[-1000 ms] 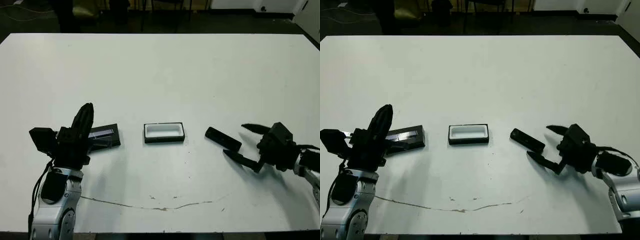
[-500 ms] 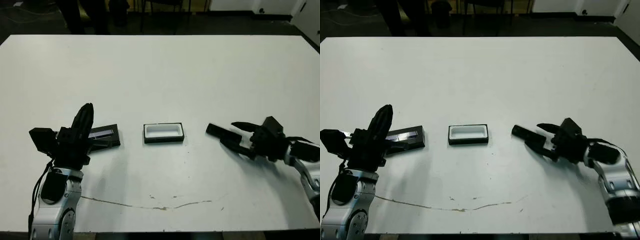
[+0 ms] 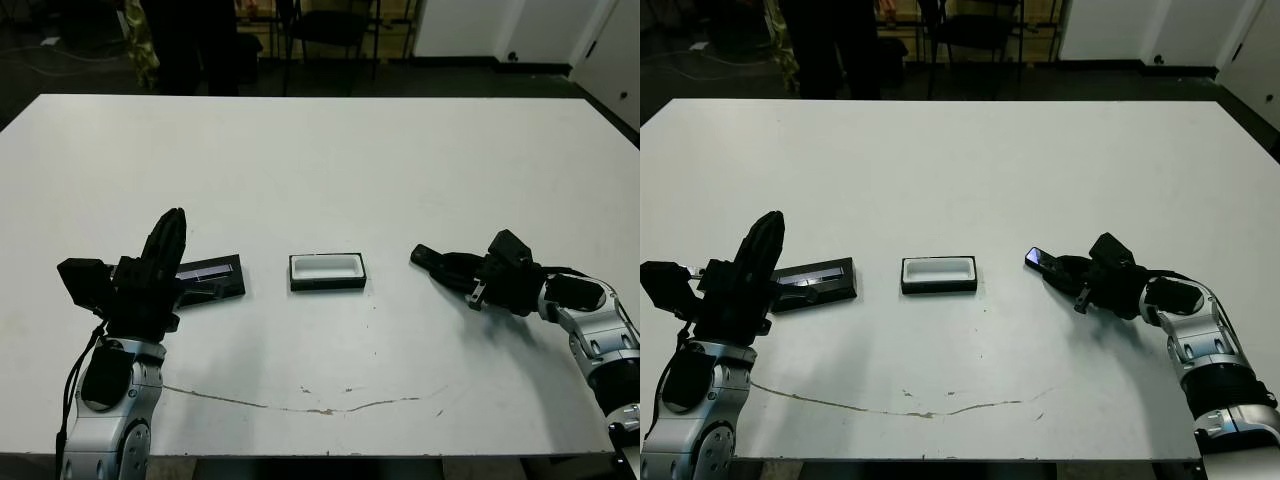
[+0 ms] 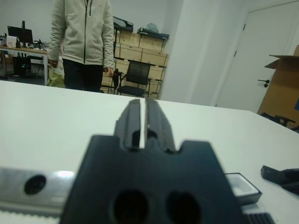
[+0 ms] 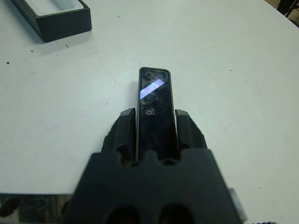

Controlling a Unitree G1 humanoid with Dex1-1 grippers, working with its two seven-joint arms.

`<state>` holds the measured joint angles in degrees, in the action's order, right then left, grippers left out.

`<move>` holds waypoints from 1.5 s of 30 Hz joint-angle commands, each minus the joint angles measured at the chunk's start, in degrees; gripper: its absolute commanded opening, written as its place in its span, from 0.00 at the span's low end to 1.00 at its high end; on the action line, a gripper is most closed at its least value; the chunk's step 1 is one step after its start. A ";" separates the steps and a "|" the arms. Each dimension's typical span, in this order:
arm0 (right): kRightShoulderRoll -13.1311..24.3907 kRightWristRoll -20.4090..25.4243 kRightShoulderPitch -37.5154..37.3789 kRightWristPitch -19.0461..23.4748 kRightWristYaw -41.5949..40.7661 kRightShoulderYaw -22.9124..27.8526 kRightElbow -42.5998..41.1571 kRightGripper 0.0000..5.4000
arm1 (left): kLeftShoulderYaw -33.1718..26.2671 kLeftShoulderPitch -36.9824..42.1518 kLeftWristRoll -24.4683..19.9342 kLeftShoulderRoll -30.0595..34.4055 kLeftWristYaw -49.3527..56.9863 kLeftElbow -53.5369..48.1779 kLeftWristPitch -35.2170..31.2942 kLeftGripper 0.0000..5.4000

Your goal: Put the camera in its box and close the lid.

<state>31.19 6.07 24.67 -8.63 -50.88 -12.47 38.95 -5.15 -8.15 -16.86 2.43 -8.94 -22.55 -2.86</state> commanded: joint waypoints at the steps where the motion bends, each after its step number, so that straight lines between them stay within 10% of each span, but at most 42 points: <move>1: 0.43 -4.91 -6.51 7.72 -1.74 -3.74 3.19 0.19 | -0.14 -0.52 0.34 0.30 0.35 0.64 -0.73 0.00; 15: -0.86 5.72 -5.02 3.62 -7.65 6.21 1.80 0.17 | -0.01 -0.54 0.55 0.47 0.39 0.56 -0.94 0.00; 23: -0.25 11.22 -2.98 14.20 -9.50 9.68 -13.33 0.16 | 0.08 -0.38 0.91 0.56 0.52 0.53 -1.06 0.00; 45: -1.94 6.70 7.87 23.34 -11.58 1.36 -27.89 0.16 | 0.03 -0.66 0.99 0.00 0.19 1.10 -0.20 0.00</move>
<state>28.67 13.86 31.30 13.81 -62.91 -10.51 11.91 -4.97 -7.83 -15.95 2.22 -8.69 -22.53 -2.94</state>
